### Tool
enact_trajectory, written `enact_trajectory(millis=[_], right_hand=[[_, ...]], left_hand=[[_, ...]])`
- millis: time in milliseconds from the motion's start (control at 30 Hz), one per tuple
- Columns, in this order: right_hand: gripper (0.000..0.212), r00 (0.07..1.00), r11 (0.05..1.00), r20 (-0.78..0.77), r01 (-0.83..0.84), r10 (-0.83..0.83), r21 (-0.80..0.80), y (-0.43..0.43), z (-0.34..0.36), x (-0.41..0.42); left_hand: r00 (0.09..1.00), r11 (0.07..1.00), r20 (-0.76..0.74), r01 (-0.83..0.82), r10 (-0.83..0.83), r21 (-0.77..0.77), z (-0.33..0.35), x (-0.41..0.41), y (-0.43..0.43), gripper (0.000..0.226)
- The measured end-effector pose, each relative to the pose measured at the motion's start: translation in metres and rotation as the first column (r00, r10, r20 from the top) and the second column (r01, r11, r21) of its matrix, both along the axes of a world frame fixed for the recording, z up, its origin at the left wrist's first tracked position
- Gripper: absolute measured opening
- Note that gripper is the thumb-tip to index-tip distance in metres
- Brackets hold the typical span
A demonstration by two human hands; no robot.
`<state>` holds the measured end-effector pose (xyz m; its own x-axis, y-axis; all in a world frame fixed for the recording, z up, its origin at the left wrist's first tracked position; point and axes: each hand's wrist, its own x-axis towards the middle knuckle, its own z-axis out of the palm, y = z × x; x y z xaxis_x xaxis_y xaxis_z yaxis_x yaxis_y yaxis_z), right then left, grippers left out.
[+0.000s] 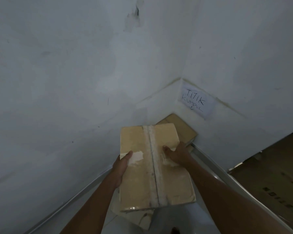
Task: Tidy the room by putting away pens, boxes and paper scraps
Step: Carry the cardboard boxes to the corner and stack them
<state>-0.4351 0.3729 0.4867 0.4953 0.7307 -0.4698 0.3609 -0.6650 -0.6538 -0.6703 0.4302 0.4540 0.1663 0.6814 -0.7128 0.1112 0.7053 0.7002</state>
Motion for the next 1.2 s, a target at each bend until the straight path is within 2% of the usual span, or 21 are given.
enact_trajectory(millis=[67, 233, 500, 767, 933, 1200], right_hand=[[0.085, 1.000, 1.000, 0.010, 0.001, -0.001, -0.016, -0.001, 0.000, 0.005], [0.085, 1.000, 1.000, 0.026, -0.016, 0.016, -0.017, 0.004, -0.003, 0.022], [0.087, 0.995, 0.994, 0.010, -0.104, 0.104, -0.031, 0.016, -0.010, 0.074], [0.096, 0.981, 0.979, -0.008, -0.196, 0.196, -0.053, 0.042, -0.014, 0.142], [0.094, 0.974, 0.973, 0.023, -0.223, 0.224, -0.052, 0.054, -0.017, 0.175], [0.089, 0.972, 0.971, 0.030, -0.233, 0.235, -0.048, 0.068, -0.024, 0.192]], left_hand=[[1.000, 1.000, 0.008, 0.013, -0.013, 0.001, -0.009, 0.004, 0.006, 0.078], [1.000, 1.000, 0.011, -0.003, 0.003, -0.006, 0.000, 0.023, 0.003, 0.048], [0.994, 0.995, 0.063, -0.093, 0.095, -0.027, -0.008, 0.073, -0.002, 0.033], [0.975, 0.976, 0.048, -0.213, 0.215, -0.043, -0.019, 0.138, -0.005, 0.041], [0.962, 0.963, 0.052, -0.267, 0.269, -0.043, -0.025, 0.170, -0.007, 0.047], [0.967, 0.967, 0.022, -0.253, 0.253, -0.025, -0.026, 0.185, 0.003, 0.049]])
